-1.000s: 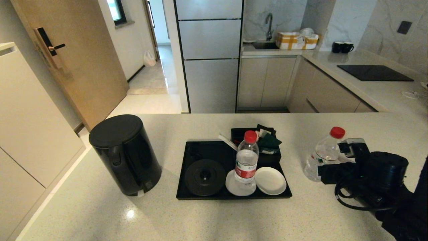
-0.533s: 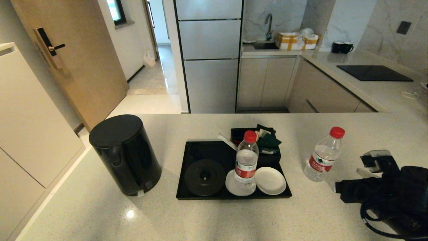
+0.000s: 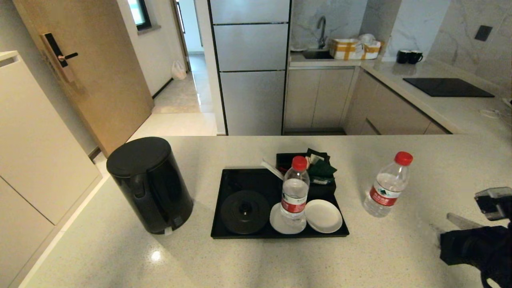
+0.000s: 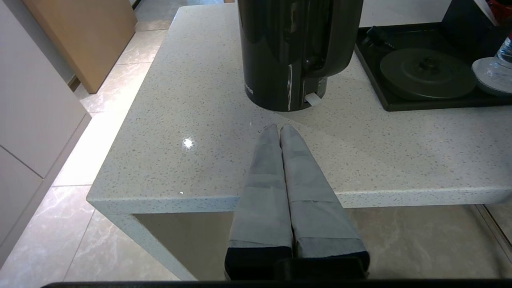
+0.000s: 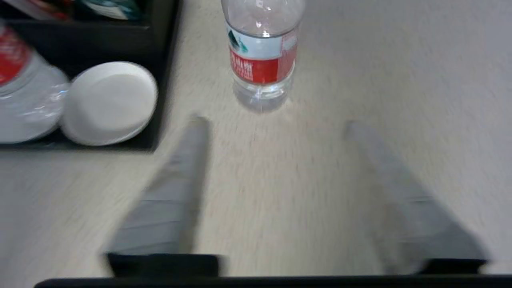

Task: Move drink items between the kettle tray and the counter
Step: Return the bottled water to its original position

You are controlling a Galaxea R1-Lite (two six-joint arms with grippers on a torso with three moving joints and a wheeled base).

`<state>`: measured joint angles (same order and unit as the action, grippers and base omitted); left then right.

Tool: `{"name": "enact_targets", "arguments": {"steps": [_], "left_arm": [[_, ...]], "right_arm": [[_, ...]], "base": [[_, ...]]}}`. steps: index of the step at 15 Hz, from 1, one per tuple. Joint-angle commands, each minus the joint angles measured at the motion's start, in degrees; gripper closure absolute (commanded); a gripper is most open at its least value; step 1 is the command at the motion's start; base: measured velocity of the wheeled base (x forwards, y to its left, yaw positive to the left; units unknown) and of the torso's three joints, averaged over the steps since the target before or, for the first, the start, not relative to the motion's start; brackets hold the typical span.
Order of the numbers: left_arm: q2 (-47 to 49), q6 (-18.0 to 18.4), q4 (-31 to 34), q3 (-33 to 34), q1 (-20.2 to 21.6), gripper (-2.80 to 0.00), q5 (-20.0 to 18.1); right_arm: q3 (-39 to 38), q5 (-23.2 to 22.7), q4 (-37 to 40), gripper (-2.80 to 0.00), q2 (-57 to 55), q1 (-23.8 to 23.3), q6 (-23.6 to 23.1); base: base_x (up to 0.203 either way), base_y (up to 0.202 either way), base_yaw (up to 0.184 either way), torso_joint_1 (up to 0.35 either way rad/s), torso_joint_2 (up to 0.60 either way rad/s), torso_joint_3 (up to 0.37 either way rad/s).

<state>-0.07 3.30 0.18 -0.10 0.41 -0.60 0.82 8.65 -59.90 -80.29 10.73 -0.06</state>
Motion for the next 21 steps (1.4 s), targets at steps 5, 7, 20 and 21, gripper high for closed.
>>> {"name": "enact_targets", "arguments": {"steps": [5, 7, 20, 21], "left_arm": [[0.07, 0.04, -0.01, 0.01, 0.02, 0.00, -0.02], [0.07, -0.04, -0.01, 0.01, 0.02, 0.00, -0.02], [0.07, -0.83, 0.08, -0.08, 0.02, 0.00, 0.07], [0.07, -1.01, 0.08, -0.08, 0.02, 0.00, 0.07]], "right_arm": [[13.04, -4.98, 49.84, 0.00, 27.80, 0.44, 7.03], [13.45, -6.39, 52.58, 0.00, 28.68, 0.44, 8.48], [20.44, -0.47, 35.68, -2.80, 3.91, -0.78, 7.64], [21.59, 0.60, 34.97, -2.80, 2.70, -0.79, 6.63]], "base": [[0.000, 0.000, 0.000, 0.000, 0.00, 0.000], [0.000, 0.000, 0.000, 0.000, 0.00, 0.000], [0.000, 0.000, 0.000, 0.000, 0.00, 0.000], [0.000, 0.000, 0.000, 0.000, 0.00, 0.000]]}}
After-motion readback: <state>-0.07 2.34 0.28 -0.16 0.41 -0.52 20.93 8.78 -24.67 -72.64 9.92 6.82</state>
